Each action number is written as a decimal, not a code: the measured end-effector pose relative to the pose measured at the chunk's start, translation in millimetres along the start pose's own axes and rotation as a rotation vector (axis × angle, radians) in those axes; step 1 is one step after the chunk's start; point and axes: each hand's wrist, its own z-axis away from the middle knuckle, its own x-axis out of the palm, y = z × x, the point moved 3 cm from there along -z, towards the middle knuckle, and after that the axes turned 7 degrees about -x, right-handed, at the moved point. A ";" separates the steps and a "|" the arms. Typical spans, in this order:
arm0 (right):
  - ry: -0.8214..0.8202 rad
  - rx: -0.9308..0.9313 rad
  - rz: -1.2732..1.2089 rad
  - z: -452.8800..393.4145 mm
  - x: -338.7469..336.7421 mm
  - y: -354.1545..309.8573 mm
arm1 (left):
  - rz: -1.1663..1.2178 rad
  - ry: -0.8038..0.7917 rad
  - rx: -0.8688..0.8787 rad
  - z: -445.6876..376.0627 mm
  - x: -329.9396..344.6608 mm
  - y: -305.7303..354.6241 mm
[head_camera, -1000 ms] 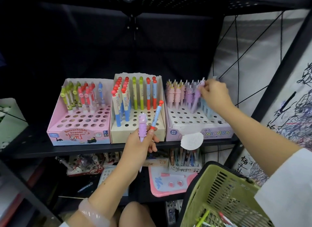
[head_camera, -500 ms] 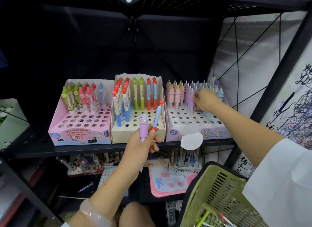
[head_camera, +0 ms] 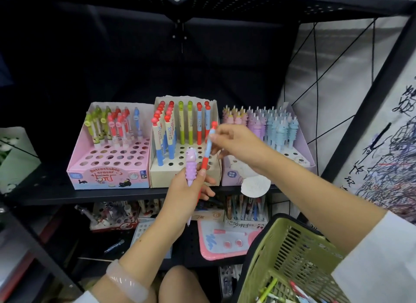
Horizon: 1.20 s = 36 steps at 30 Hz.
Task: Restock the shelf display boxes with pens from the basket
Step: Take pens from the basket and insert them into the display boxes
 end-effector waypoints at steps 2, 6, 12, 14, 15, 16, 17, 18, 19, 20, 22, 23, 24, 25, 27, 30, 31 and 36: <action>0.205 -0.041 -0.022 -14.1 -9.2 -6.9 | 0.025 0.026 -0.046 -0.2 -9.2 -1.2; 0.530 -0.156 0.156 -40.9 -26.5 -14.1 | -0.058 0.083 -0.071 -1.7 -30.7 -4.5; 0.414 -0.129 0.538 -62.9 -10.2 -1.5 | -0.044 0.067 -0.085 -3.8 -45.5 -5.4; 0.342 -0.127 0.599 -67.5 -2.7 1.0 | -0.022 0.072 -0.092 -3.9 -49.5 -5.5; 0.301 -0.126 0.629 -69.2 1.3 3.1 | -0.004 0.068 -0.098 -3.5 -50.5 -4.9; 0.256 -0.126 0.665 -70.3 5.3 5.4 | 0.015 0.062 -0.102 -3.1 -51.3 -4.1; 0.205 -0.119 0.710 -71.2 9.7 7.5 | 0.037 0.054 -0.105 -2.9 -52.0 -2.9; 0.158 -0.106 0.756 -71.6 14.1 10.0 | 0.066 0.049 -0.111 -2.7 -52.6 -1.8; 0.132 -0.090 0.794 -71.7 17.2 12.5 | 0.100 0.045 -0.121 -2.4 -52.9 -0.6; 0.134 -0.077 0.818 -71.7 18.1 14.3 | 0.126 0.040 -0.129 -2.2 -52.8 0.5; 0.216 -0.076 0.837 -70.5 16.5 13.3 | 0.131 0.041 -0.122 -2.1 -52.4 2.0; 0.278 -0.094 0.807 -66.7 15.8 10.2 | 0.117 0.047 -0.110 -2.1 -52.3 2.5; 0.314 -0.110 0.739 -61.2 16.5 6.2 | 0.107 0.053 -0.096 -2.1 -52.0 3.0; 0.293 -0.113 0.631 -54.7 19.2 3.0 | 0.103 0.057 -0.081 -2.6 -51.1 3.4; 0.104 -0.072 0.344 -39.3 32.1 -1.7 | 0.077 0.054 -0.047 -3.7 -47.7 3.8; -0.100 -0.009 0.125 -16.9 48.4 -3.0 | 0.026 0.030 -0.003 -4.4 -36.3 5.4; -0.102 -0.008 0.108 -12.7 47.8 -2.3 | 0.014 0.024 0.007 -4.4 -31.4 5.7; 0.197 -0.085 0.033 -6.4 1.5 -10.6 | -0.102 -0.021 0.053 -4.4 -14.5 6.2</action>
